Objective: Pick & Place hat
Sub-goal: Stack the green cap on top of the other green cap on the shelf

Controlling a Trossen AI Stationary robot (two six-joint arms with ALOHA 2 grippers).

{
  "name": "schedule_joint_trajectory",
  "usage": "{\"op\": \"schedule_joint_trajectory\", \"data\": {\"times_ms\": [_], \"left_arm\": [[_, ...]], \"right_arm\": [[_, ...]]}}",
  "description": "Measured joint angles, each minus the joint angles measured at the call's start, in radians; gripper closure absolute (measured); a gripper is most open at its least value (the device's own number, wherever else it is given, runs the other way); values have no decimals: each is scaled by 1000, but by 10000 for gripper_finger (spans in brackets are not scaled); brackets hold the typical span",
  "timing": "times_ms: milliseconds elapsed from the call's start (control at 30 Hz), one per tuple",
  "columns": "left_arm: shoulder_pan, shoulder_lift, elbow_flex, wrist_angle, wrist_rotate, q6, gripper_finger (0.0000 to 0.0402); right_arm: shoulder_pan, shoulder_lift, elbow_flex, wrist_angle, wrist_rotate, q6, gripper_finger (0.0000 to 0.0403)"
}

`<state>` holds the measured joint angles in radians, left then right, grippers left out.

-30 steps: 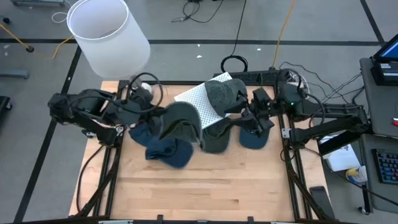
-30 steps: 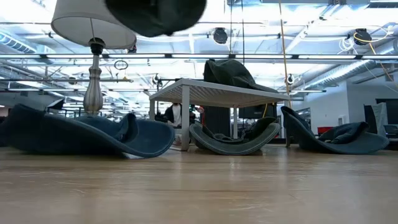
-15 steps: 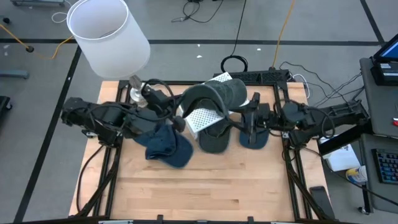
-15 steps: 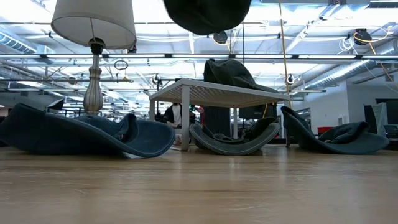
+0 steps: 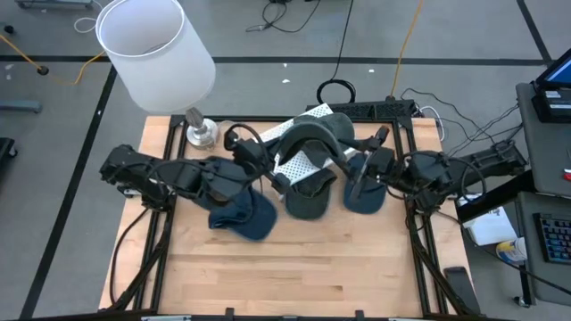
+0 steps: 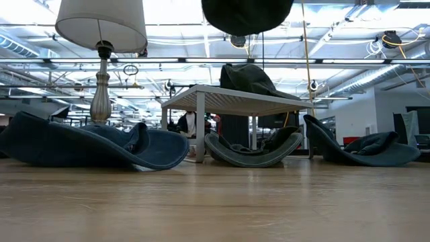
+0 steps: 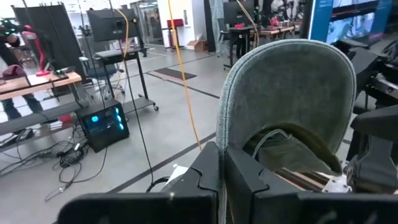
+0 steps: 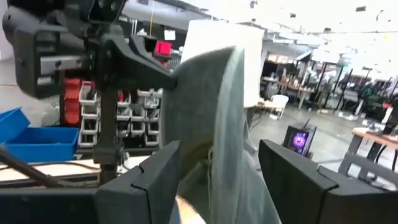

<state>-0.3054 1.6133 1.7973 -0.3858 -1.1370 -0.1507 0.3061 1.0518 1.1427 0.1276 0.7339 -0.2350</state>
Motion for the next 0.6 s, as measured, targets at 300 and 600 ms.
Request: {"op": "schedule_joint_trajectory", "data": {"times_ms": [300, 600], "left_arm": [[-14, -1, 0, 51, 0, 81, 396], [-31, -1, 0, 47, 74, 95, 348]], "right_arm": [[0, 8, 0, -5, 3, -39, 290], [4, 8, 0, -4, 124, -18, 393]]}}
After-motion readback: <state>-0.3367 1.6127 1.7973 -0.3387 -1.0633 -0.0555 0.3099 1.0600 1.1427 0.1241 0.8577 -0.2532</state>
